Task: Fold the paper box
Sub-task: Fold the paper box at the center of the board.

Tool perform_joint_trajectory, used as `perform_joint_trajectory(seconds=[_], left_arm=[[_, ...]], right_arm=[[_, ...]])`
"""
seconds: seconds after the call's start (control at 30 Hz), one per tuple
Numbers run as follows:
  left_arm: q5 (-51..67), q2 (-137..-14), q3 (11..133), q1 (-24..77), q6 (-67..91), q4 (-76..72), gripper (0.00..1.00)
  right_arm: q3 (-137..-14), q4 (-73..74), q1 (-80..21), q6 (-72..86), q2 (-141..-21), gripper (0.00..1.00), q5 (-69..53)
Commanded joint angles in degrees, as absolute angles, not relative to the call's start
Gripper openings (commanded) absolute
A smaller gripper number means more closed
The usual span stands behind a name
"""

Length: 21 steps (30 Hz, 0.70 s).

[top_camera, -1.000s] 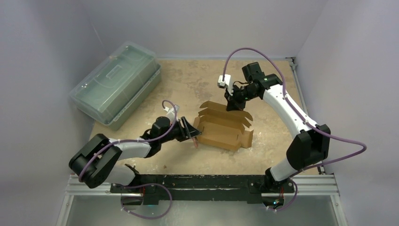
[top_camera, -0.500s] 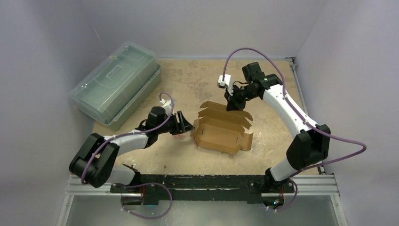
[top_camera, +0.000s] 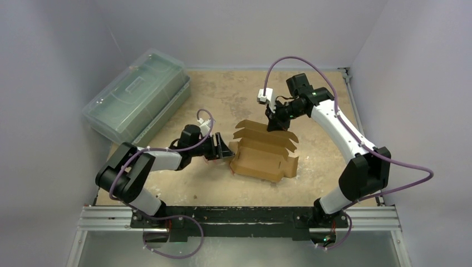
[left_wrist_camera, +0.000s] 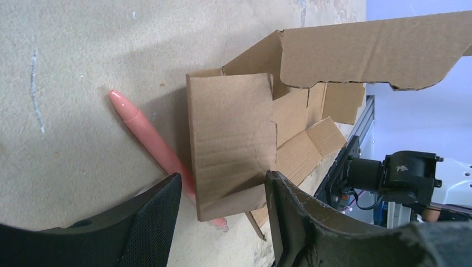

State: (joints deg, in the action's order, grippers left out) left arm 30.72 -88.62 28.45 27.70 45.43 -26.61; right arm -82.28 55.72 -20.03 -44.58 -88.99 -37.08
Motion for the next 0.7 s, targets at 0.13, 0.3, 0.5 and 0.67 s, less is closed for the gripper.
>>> perform_joint_trajectory(seconds=[0.13,0.3,0.5,0.67], left_arm=[[34.24,-87.95,27.87,27.20,48.69,-35.13,0.57],[35.61,-87.87,24.76,27.07,53.07,-40.93,0.57],[36.96,-89.06,23.81,27.07,54.64,-43.14,0.57],[38.07,-89.59,24.19,27.07,55.28,-44.03,0.57]], right_arm=[[-82.88,55.63,-20.06,-46.27,-87.66,0.00,-37.89],[-82.61,57.17,-20.12,-49.09,-87.49,0.00,-36.98],[-82.16,59.34,-20.18,-51.71,-87.19,0.00,-37.54],[-82.54,61.10,-20.26,-53.50,-87.76,0.00,-37.44]])
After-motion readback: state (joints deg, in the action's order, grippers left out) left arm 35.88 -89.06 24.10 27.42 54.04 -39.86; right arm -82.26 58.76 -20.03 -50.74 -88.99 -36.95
